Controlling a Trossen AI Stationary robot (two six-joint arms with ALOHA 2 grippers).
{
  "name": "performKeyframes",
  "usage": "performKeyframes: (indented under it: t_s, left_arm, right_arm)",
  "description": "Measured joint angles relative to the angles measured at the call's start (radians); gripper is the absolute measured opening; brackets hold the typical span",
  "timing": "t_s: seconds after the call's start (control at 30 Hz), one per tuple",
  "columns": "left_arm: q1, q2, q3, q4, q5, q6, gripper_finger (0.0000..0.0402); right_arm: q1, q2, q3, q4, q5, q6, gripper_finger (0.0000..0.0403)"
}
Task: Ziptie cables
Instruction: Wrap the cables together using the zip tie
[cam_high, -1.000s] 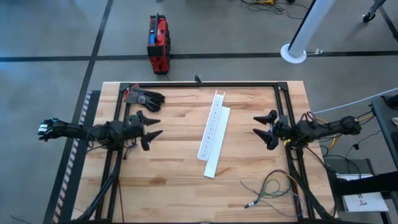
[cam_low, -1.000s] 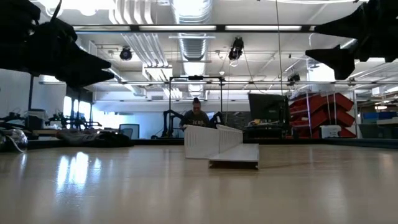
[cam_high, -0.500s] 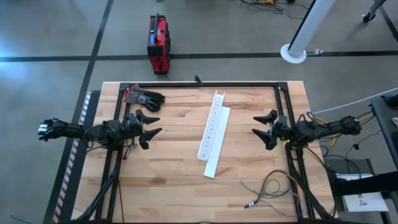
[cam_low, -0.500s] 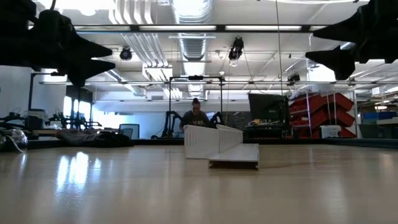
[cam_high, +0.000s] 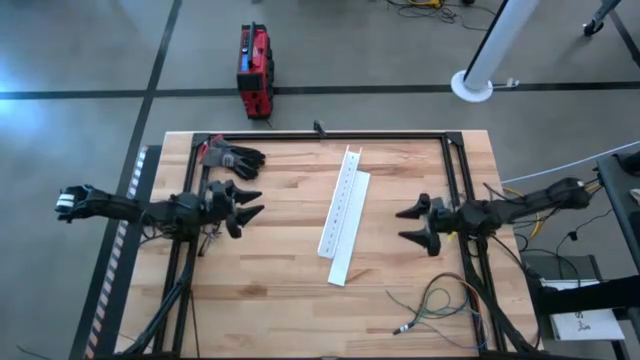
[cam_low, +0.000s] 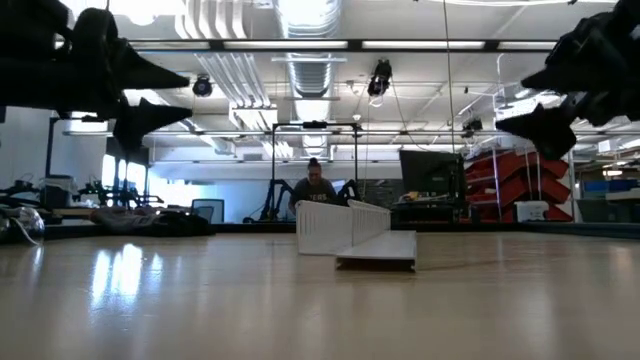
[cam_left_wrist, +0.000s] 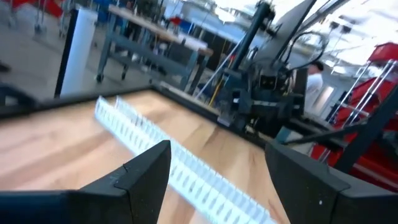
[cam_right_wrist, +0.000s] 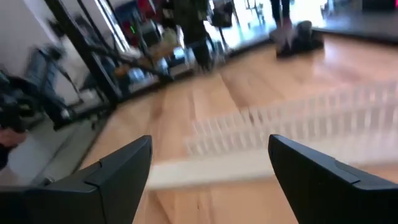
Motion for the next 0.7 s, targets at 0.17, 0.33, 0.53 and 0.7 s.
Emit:
performKeyframes:
  t_s: [0.17, 0.33, 0.53, 0.7]
  left_arm:
    - [-0.024, 0.157, 0.000, 0.090, 0.003, -0.015, 0.0247]
    - [-0.034, 0.316, 0.001, 0.246, 0.006, 0.042, 0.0247]
    - [-0.035, 0.475, 0.001, 0.403, 0.020, 0.099, 0.0247]
    - [-0.035, 0.583, 0.001, 0.505, 0.020, 0.142, 0.0247]
  right_arm:
    - [0.027, 0.227, 0.006, 0.083, 0.004, 0.085, 0.0309]
    - [0.053, 0.442, 0.094, 0.090, 0.004, 0.109, 0.0309]
    - [0.111, 0.648, 0.313, -0.142, -0.146, 0.192, 0.0299]
    - [0.248, 0.817, 0.584, -0.502, -0.169, 0.333, 0.0281]
